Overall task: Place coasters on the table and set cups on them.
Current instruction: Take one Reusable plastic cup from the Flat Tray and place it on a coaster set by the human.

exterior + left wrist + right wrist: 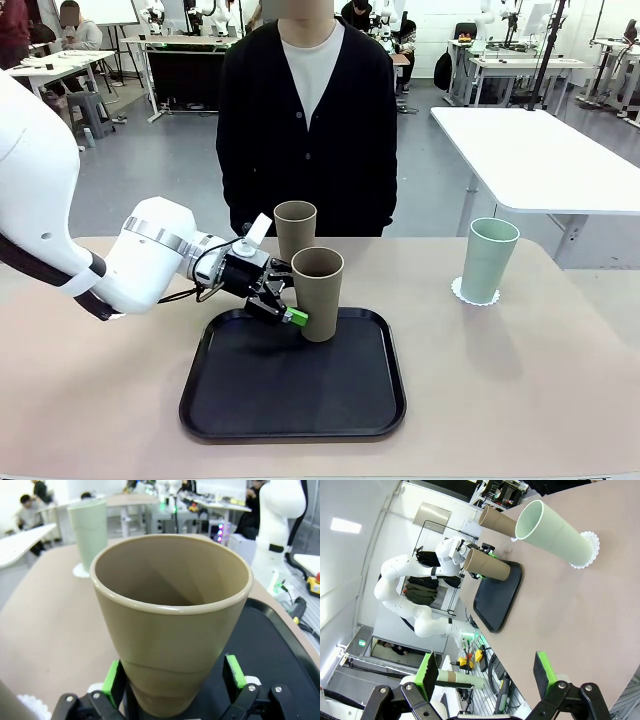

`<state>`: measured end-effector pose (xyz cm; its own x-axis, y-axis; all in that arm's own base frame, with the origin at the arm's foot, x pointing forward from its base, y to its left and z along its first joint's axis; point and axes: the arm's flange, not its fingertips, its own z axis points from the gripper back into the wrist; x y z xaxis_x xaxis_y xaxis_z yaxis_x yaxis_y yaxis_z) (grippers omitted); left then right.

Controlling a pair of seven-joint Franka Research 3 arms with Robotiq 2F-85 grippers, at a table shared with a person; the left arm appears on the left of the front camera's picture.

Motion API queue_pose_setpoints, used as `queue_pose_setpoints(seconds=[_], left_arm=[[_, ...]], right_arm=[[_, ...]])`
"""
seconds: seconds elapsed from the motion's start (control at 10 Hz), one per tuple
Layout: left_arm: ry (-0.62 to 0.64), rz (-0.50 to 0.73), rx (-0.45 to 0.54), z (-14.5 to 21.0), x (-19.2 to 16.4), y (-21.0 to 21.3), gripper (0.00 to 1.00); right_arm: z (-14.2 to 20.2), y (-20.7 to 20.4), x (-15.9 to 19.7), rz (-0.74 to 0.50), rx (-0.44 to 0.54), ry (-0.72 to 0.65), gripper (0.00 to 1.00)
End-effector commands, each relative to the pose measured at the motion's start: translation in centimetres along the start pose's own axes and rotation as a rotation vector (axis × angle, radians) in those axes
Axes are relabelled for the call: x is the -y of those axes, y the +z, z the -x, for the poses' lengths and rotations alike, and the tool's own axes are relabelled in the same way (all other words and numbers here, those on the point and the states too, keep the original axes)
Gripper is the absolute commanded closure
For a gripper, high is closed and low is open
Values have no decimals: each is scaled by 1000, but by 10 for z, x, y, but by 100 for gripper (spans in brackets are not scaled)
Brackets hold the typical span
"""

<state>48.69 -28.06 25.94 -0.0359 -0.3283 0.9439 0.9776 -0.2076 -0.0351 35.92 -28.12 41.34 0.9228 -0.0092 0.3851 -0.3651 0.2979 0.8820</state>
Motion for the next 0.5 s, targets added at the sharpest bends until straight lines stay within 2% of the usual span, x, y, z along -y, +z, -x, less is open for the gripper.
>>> queue_pose_setpoints(seconds=[0.0, 0.4], left_arm=[[-50, -1, 24, 1, -6, -15, 0], [-56, 4, 38, 2, -15, -32, 0]], right_arm=[[1, -1, 0, 8, 3, -9, 0], [1, -1, 0, 8, 3, -9, 0]])
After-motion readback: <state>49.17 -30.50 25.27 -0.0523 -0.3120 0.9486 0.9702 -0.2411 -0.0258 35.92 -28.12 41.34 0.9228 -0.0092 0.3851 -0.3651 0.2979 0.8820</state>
